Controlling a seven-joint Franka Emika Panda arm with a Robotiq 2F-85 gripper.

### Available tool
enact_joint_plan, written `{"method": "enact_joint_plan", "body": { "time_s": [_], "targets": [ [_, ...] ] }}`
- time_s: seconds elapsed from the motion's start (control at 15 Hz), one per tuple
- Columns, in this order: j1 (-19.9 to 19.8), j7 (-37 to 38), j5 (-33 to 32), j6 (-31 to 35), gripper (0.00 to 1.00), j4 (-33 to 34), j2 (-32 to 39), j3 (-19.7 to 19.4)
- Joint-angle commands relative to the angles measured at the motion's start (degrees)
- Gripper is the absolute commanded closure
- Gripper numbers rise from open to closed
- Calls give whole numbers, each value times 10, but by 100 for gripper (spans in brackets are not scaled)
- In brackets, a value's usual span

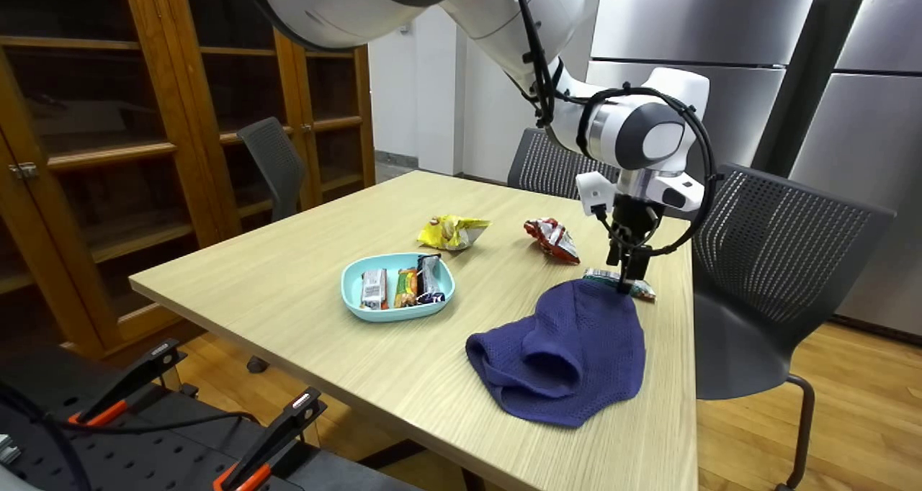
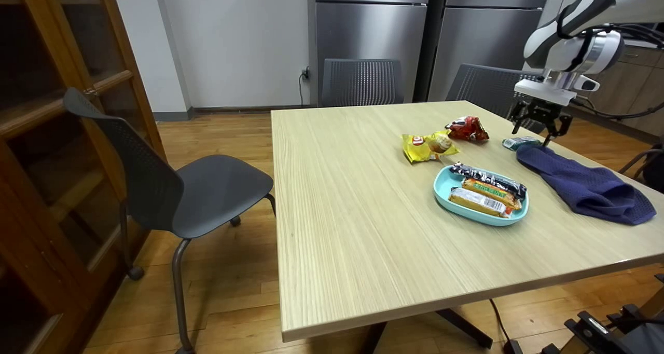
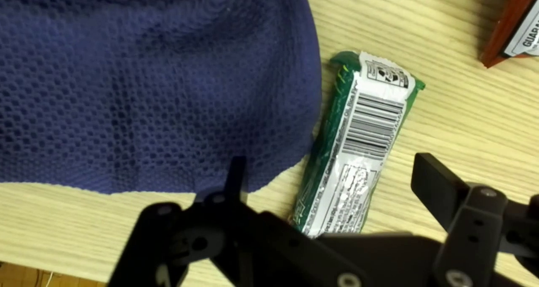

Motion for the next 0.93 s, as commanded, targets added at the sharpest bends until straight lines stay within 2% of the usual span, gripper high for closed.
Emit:
{"method": "enact_joint_plan", "body": {
  "time_s": [0.0,0.13,0.87],
  "targets": [
    [-4,33,-14,-12,0,53,26,-5],
    [4,33,-8,13,0,38,19,-14],
    [7,21,-16,28,0,50,44,-25]
  ]
}}
